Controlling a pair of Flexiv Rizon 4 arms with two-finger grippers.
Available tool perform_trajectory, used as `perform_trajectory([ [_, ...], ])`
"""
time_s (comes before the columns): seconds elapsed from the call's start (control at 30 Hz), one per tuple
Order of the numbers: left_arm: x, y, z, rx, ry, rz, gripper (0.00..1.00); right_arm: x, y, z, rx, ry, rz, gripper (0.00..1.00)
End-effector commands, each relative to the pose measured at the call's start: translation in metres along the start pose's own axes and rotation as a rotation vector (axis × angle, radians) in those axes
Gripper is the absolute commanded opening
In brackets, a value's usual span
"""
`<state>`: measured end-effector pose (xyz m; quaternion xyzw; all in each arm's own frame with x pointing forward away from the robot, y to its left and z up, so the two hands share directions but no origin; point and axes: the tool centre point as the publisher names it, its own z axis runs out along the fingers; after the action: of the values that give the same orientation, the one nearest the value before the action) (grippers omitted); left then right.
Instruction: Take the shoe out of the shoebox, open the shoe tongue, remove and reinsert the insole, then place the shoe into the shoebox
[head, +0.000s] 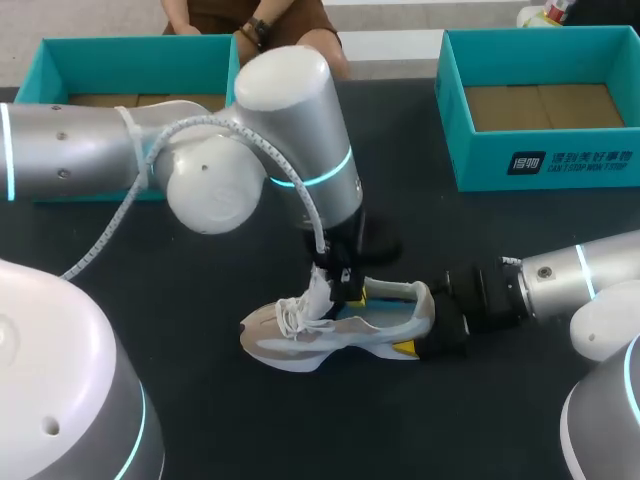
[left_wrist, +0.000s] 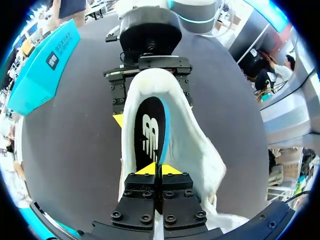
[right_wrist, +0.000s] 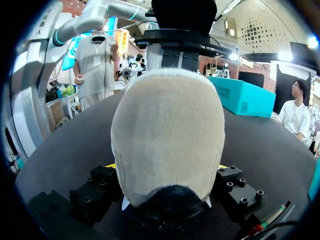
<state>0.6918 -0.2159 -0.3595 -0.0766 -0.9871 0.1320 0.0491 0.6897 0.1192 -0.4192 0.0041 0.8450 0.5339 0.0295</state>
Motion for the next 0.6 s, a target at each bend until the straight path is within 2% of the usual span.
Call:
perform_trajectory([
  [0.03,0.005,0.007,-0.017,0.042,0.015,0.009,0.0,0.0,-0.002,0.003,0.006,-0.001,0.0,0.0],
  [0.6,0.022,-0.014,-0.056,0.194,0.052,0.036,0.0,0.0,-0.002,0.003,0.006,-0.001,0.0,0.0],
])
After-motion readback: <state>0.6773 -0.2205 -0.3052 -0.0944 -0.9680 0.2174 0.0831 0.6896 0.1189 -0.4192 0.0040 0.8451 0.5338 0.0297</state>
